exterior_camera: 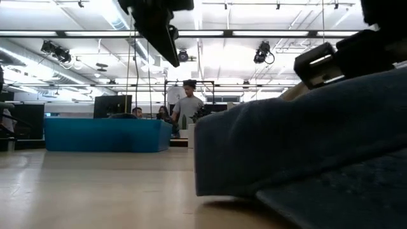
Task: Pick & Place hat
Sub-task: Put the blue cap into the blue bin
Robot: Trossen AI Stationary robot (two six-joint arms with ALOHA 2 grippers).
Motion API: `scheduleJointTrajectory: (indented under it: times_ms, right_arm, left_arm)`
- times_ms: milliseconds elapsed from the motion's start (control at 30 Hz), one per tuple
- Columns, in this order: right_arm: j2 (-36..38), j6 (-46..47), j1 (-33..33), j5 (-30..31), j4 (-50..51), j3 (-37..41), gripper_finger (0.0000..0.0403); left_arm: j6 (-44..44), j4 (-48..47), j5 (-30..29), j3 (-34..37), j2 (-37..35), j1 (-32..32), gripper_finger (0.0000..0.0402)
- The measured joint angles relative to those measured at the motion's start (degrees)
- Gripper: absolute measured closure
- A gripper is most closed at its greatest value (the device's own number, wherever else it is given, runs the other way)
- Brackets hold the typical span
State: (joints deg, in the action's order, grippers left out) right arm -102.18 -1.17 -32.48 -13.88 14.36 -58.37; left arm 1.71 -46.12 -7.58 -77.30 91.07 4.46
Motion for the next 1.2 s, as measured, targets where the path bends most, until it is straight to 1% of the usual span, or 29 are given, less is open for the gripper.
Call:
scheduleJointTrajectory:
  times_ms: [67,133,200,300,333,367,467,533,633,767,900,967,1100,1200]
  right_arm:
    - [-0.1,0.4,0.2,1.5,-0.2,0.0,0.0224]
    - [-0.2,1.0,0.7,2.1,-0.2,0.0,0.0249]
    - [-0.2,2.2,1.2,2.2,-0.5,0.0,0.0287]
    - [-0.2,3.8,1.9,2.2,-0.6,0.0,0.0359]
    - [-0.2,4.5,2.2,2.2,-0.5,0.0,0.0379]
    - [-0.1,5.6,2.5,2.2,-0.6,0.0,0.0388]
    - [0.8,10.3,3.6,2.9,-1.3,0.0,0.0379]
    - [2.3,11.9,4.4,3.0,-1.5,0.0,0.0375]
    - [5.4,12.1,5.5,5.9,-1.0,0.0,0.0384]
    - [9.1,11.2,6.8,13.9,-0.4,0.0,0.0396]
    - [10.5,11.2,8.6,19.1,-0.8,0.0,0.0394]
    - [10.5,10.6,9.2,20.7,-0.9,0.0,0.0394]
    - [10.1,7.5,10.1,21.5,-2.8,0.0,0.0394]
    - [10.1,4.3,10.5,21.7,-4.7,0.0,0.0394]
  left_arm:
    - [-1.6,0.2,-0.1,0.0,0.0,1.9,0.0241]
    - [-3.1,0.0,-0.1,0.0,0.0,3.6,0.0241]
    - [-4.6,0.1,-0.1,0.0,0.0,5.3,0.0241]
    - [-7.6,0.5,-0.1,0.0,0.0,7.4,0.0241]
    - [-9.1,0.8,-0.1,0.0,0.0,7.9,0.0241]
    - [-10.9,1.2,-0.1,0.0,0.0,8.4,0.0241]
    - [-17.6,4.7,-0.3,0.0,0.0,9.7,0.0241]
    - [-21.0,7.3,-0.3,0.0,0.0,10.5,0.0241]
    - [-21.4,10.1,-0.2,0.0,0.0,11.4,0.0241]
    - [-18.6,12.2,-0.1,0.0,0.4,11.6,0.0241]
    - [-9.5,14.2,-0.1,0.1,1.9,11.1,0.0241]
    - [-6.6,17.3,-0.1,0.0,2.9,11.1,0.0241]
    - [-2.5,20.9,0.0,0.0,4.6,11.1,0.0241]
    - [-0.9,21.1,0.0,0.0,6.3,11.1,0.0241]
